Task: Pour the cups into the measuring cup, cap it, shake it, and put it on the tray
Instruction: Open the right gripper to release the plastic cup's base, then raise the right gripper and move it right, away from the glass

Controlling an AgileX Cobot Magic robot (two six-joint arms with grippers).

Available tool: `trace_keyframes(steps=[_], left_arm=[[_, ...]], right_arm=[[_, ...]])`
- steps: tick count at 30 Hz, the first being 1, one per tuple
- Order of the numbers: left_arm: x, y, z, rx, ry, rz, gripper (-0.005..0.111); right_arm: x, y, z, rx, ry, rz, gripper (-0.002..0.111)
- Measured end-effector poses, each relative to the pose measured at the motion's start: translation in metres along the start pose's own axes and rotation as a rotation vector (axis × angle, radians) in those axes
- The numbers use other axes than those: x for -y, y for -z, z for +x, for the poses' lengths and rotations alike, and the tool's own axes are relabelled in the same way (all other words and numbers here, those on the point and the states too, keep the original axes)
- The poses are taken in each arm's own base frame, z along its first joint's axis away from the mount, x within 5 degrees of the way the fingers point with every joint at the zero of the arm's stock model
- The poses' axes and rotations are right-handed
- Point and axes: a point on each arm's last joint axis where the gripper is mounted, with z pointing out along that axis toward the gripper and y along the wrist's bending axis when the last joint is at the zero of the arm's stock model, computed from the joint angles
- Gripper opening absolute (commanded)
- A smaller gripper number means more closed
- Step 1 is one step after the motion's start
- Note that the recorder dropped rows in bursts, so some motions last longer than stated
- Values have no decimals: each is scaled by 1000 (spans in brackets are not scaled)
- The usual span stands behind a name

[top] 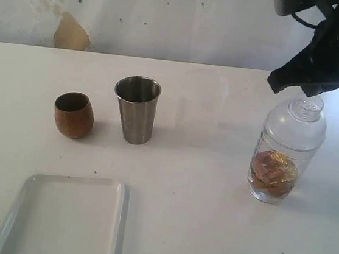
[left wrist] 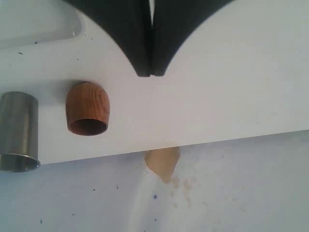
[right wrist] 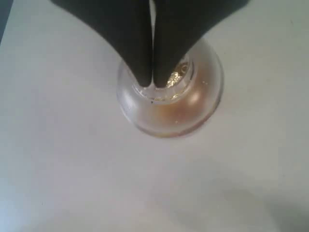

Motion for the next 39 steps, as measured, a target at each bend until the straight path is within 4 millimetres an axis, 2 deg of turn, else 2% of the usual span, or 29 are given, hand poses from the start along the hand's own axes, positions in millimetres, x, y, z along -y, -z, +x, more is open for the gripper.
trace_keyframes(steps=[7, 24, 30, 39], left_arm=[[0, 0, 0, 0, 0, 0, 0], [0, 0, 0, 0, 0, 0, 0], [0, 0, 0, 0, 0, 0, 0], [0, 0, 0, 0, 0, 0, 0]], right_arm=[[2, -8, -3, -7, -5, 31, 0], [2, -9, -6, 20, -24, 32, 0], [-1, -21, -7, -14, -17, 30, 0], [2, -25, -8, -24, -19, 62, 0]])
